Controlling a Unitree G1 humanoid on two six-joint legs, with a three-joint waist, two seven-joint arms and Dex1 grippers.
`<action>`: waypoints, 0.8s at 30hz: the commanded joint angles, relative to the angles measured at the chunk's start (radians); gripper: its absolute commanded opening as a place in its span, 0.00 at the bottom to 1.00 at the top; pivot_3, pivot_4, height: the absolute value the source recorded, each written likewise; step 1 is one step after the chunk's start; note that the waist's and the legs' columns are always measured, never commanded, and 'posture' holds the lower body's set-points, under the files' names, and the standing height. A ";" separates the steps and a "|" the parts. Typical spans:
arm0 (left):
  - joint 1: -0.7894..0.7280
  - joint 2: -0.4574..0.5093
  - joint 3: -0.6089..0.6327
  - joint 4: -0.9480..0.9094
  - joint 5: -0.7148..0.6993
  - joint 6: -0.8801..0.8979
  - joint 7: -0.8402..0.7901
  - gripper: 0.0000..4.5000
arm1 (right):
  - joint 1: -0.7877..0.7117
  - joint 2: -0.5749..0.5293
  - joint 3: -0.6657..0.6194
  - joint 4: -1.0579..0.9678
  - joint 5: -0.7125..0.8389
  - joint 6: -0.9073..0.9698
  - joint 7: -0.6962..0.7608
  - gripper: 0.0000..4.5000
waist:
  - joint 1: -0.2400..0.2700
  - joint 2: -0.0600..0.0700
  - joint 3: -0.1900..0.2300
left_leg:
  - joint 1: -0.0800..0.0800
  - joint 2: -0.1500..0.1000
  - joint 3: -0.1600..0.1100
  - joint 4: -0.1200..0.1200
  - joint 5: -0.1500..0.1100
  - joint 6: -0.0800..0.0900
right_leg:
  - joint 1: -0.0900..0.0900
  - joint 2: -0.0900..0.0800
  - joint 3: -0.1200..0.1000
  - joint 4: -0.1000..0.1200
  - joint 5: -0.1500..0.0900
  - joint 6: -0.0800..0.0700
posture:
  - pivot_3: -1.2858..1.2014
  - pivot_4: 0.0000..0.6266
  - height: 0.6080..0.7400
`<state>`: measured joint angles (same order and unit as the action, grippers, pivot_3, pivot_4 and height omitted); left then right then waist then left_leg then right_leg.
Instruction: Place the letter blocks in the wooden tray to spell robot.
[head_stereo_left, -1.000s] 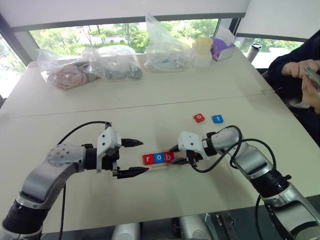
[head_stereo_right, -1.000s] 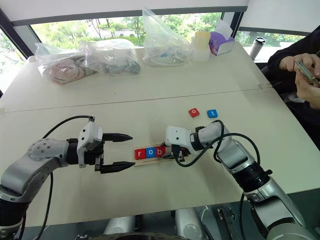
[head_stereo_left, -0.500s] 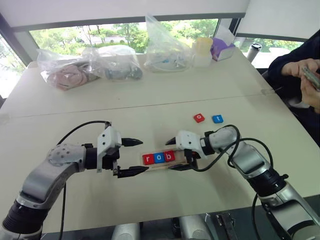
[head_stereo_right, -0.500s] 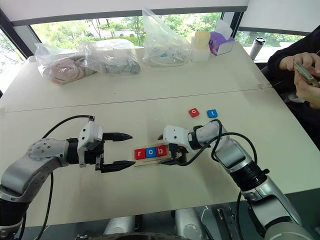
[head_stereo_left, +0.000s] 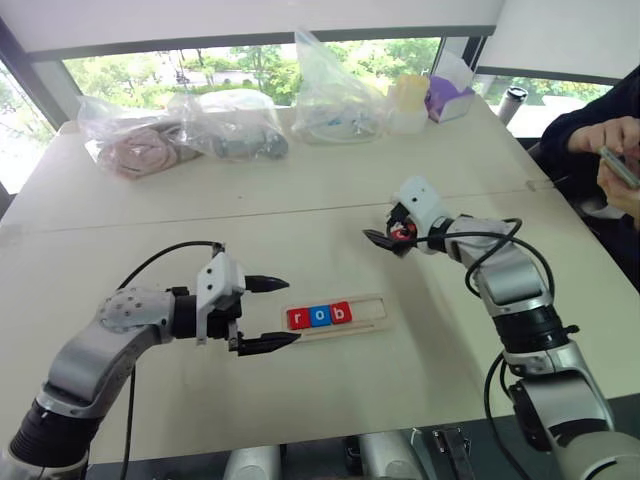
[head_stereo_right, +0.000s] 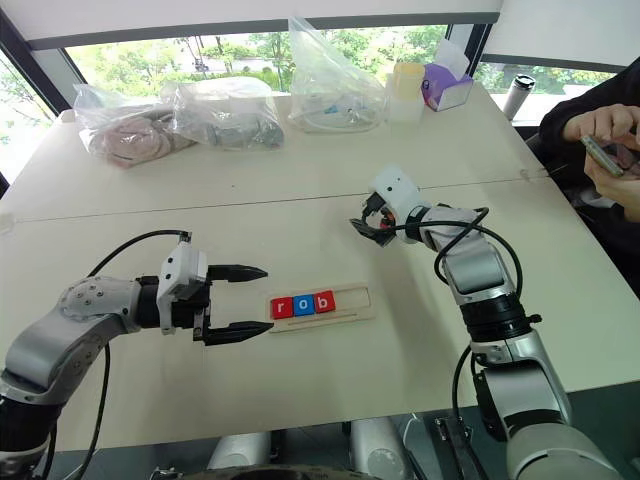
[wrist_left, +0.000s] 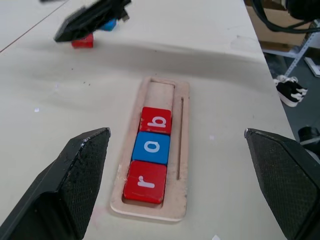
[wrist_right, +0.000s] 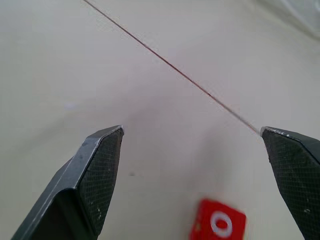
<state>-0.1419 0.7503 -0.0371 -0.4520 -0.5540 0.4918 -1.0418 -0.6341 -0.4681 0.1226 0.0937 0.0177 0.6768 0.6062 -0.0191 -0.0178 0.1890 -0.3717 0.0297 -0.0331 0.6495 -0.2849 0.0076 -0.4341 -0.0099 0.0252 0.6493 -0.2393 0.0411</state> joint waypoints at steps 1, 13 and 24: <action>-0.017 -0.002 -0.007 -0.002 0.006 -0.016 -0.009 1.00 | -0.003 0.014 -0.041 -0.007 0.001 0.051 -0.059 0.99 | 0.001 0.000 0.000 | 0.000 0.000 0.000 0.000 0.000 0.000 | 0.000 0.000 0.000 0.000 0.000 0.000 | 0.52 0.24 1.00; -0.030 -0.004 -0.008 0.010 0.016 -0.023 -0.001 1.00 | -0.029 0.038 -0.086 0.143 0.035 0.103 -0.108 0.99 | 0.000 0.000 0.000 | 0.000 0.000 0.000 0.000 0.000 0.000 | 0.000 0.000 0.000 0.000 0.000 0.000 | 0.52 0.24 1.00; -0.038 -0.020 -0.021 0.023 0.029 -0.031 0.000 1.00 | 0.015 0.055 -0.164 -0.001 0.131 0.333 -0.141 0.26 | 0.002 0.000 0.000 | 0.000 0.000 0.000 0.000 0.000 0.000 | 0.000 0.000 0.000 0.000 0.000 0.000 | 0.52 0.24 1.00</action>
<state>-0.1675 0.7341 -0.0593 -0.4287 -0.5304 0.4827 -1.0399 -0.6380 -0.4187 -0.0221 0.1490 0.1259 0.9501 0.4744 -0.0166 -0.0176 0.1888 -0.3717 0.0296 -0.0330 0.6498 -0.2849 0.0078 -0.4337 -0.0097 0.0251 0.6491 -0.2391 0.0408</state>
